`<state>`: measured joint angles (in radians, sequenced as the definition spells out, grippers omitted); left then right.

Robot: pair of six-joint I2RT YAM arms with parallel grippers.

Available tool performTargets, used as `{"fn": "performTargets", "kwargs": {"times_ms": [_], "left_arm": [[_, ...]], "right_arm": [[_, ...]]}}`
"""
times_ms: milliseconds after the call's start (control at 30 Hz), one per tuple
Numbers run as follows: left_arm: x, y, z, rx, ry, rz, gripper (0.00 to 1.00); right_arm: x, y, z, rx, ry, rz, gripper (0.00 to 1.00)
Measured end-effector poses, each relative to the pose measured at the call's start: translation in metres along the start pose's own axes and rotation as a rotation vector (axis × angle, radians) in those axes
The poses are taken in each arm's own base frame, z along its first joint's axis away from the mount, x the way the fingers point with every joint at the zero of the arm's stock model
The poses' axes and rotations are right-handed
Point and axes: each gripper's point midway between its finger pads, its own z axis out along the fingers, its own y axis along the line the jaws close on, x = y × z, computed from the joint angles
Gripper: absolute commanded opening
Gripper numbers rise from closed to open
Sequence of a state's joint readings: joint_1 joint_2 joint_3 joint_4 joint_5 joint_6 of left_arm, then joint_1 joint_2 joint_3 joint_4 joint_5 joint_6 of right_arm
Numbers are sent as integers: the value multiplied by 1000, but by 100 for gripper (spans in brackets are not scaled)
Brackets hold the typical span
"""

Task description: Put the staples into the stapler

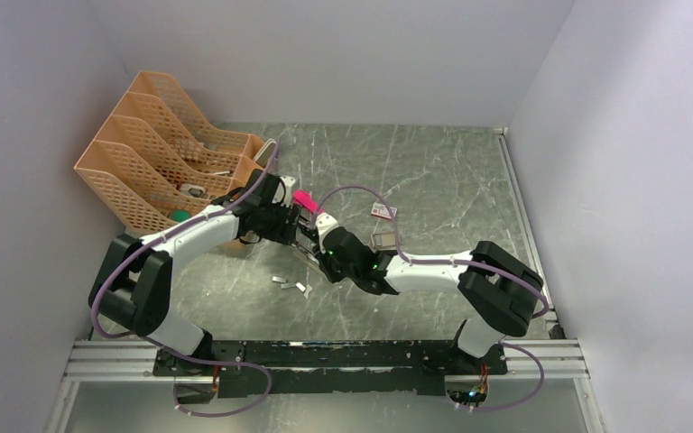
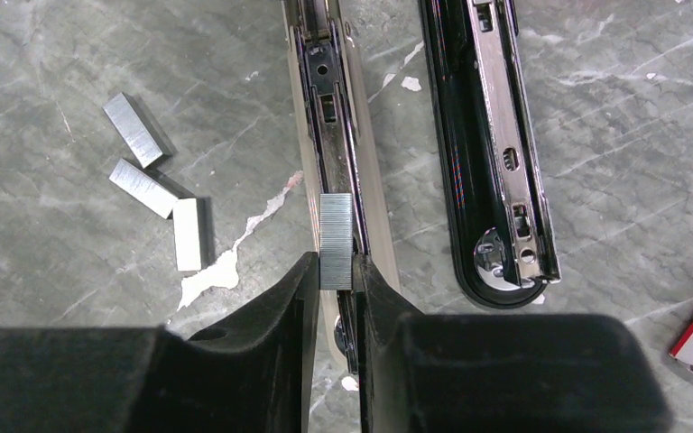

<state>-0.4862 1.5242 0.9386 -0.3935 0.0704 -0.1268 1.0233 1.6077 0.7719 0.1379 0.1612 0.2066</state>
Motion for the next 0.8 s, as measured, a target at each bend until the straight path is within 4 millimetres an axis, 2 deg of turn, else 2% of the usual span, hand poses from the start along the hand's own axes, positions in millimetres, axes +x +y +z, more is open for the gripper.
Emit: {"fn": "performTargets", "kwargs": {"times_ms": [400,567,800], "left_arm": [[0,0,0,0,0,0,71],[0,0,0,0,0,0,71],[0,0,0,0,0,0,71]], "right_arm": [[3,-3,-8,7,12,-2,29],[0,-3,-10,9,3,-1,29],[-13,-4,-20,1,-56,-31,36]]}}
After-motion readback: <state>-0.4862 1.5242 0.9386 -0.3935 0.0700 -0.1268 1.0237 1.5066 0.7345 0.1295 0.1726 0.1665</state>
